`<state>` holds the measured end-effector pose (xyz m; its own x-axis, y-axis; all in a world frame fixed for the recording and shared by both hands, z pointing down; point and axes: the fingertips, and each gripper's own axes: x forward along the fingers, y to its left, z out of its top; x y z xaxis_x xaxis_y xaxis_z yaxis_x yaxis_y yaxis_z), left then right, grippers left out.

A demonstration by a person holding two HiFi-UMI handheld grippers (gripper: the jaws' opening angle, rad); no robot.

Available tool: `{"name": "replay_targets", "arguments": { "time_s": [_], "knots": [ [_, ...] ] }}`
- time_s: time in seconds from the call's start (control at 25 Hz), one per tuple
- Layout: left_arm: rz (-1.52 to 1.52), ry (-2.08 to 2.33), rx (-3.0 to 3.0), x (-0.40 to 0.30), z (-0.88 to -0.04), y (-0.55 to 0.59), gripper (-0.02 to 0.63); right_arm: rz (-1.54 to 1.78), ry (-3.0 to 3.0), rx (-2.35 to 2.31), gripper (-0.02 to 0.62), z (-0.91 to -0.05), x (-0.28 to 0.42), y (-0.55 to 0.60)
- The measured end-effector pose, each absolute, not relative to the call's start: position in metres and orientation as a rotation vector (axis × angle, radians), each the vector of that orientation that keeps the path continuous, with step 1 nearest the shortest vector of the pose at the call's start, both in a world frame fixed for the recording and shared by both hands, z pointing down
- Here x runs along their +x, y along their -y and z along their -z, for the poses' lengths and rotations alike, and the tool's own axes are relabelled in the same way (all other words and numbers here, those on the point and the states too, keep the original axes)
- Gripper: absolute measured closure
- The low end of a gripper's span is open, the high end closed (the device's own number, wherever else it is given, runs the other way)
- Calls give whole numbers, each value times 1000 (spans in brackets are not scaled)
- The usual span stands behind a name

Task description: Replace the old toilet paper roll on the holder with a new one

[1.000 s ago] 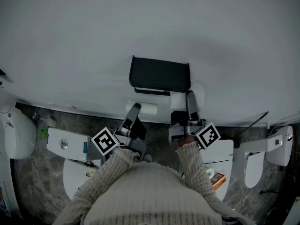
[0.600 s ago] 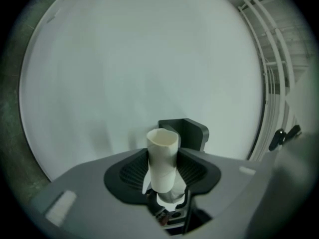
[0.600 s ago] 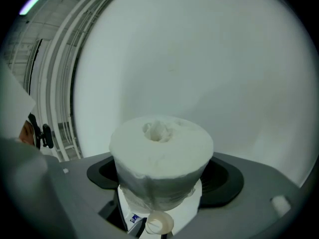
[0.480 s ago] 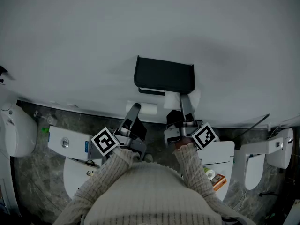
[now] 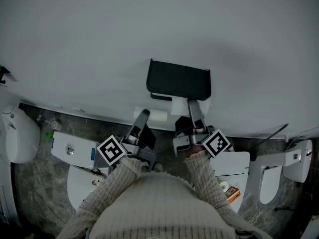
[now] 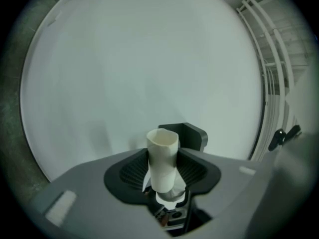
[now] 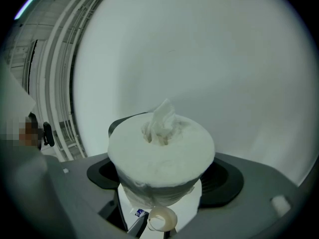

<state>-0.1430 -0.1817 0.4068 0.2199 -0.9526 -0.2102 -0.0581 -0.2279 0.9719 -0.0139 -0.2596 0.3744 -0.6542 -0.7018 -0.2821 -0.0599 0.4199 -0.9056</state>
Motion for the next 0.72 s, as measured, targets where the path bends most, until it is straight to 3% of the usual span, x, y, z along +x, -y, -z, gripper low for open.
{"name": "replay_targets", "arguments": {
  "time_s": [0.72],
  "knots": [
    [1203,1020,1507,-168,-409,170,439,1303,-2054,-571,166,-378,-56,251]
  ]
}}
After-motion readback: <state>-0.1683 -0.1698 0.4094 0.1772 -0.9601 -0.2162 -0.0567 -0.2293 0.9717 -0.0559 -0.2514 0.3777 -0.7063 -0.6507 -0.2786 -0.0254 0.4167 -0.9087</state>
